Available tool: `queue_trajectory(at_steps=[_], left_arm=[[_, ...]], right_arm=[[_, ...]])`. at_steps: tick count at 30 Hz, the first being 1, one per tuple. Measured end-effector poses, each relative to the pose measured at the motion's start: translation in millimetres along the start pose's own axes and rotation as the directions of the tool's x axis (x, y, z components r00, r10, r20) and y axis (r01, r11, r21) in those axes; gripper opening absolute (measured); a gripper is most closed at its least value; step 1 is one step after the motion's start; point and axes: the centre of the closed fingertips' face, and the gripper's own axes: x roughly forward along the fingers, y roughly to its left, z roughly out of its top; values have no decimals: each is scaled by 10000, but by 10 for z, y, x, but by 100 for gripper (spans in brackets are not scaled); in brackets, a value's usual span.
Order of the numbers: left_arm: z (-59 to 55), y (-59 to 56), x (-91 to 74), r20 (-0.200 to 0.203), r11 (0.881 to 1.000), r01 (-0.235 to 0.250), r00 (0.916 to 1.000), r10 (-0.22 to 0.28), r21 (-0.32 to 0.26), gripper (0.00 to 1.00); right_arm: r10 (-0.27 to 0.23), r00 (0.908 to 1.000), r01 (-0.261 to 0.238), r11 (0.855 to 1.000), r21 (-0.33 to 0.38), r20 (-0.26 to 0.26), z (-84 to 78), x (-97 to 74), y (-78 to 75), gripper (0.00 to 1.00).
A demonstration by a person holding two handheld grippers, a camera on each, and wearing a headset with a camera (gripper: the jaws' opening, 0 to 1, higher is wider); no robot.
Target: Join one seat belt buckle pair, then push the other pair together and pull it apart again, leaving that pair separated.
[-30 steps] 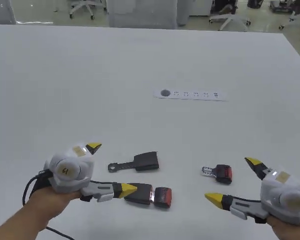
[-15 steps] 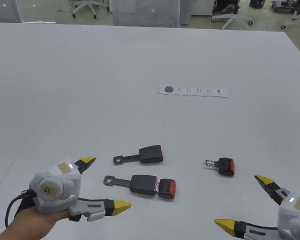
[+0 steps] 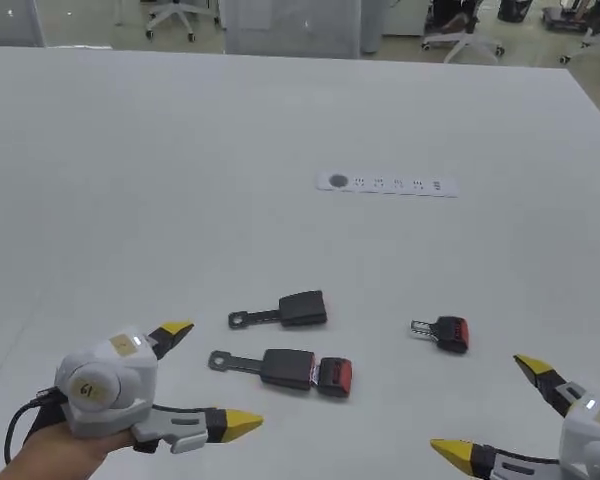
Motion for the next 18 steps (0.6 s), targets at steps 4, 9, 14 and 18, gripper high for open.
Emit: queue_trajectory(at_steps=[4,9,14,18], left_arm=[[52,23,-26,184,10000,-76,9998,76,-37,100],[97,57,-49,300,9999,-95,9995,93,58,100],[95,91,-55,273,9999,-59,9996,57,89,100],[84,94,-58,257,10000,-19,9997,18,38,100]], right_arm=[[-126,9999,126,9999,3,87,40,4,-6,100],[-160,9999,160,9999,34,62,30,13,4,100],[-150,9998,150,9999,0,-114,-28,13,4,100],[-148,9998,148,9999,1,-152,-35,17,-4,100]])
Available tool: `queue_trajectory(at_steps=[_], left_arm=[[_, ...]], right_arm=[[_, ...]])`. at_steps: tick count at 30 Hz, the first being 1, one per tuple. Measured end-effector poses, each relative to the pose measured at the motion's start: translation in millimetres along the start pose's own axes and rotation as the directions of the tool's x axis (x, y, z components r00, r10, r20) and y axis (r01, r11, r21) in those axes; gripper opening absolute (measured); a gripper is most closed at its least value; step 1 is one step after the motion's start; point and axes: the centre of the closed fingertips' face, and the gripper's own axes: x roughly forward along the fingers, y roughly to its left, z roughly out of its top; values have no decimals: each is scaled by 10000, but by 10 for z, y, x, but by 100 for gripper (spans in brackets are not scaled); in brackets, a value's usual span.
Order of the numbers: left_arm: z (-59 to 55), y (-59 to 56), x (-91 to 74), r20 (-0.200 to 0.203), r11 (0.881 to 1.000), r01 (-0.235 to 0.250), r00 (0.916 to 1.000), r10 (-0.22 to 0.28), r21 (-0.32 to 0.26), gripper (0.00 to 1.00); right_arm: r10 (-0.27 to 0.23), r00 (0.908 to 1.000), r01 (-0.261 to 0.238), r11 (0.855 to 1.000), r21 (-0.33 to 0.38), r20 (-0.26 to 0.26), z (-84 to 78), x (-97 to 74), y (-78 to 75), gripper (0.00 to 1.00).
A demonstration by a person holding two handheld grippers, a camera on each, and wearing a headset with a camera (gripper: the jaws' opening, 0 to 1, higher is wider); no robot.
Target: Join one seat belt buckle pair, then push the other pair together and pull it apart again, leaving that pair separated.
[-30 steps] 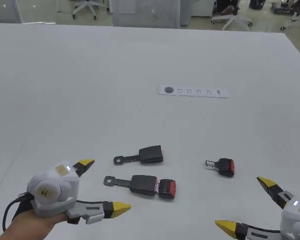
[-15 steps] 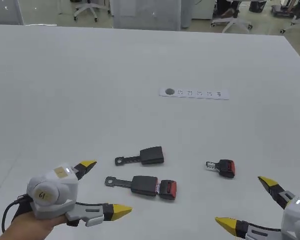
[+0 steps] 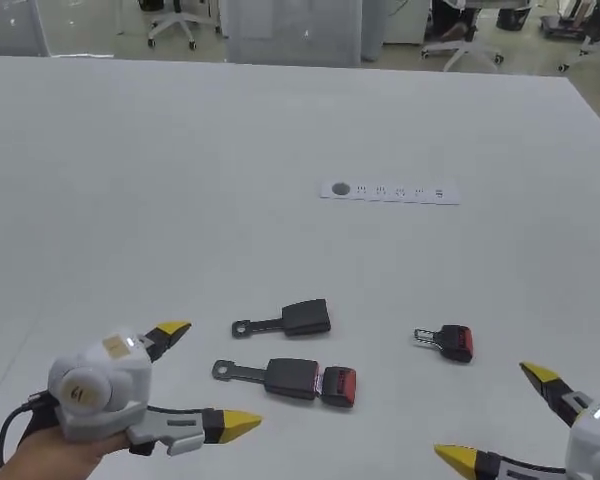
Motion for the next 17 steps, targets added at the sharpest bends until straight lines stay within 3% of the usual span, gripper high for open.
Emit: queue_trajectory(at_steps=[17], left_arm=[[1,61,-4,98,9997,-111,9999,113,-225,100]], right_arm=[[-108,9999,107,9998,190,54,48,26,-25,100]])
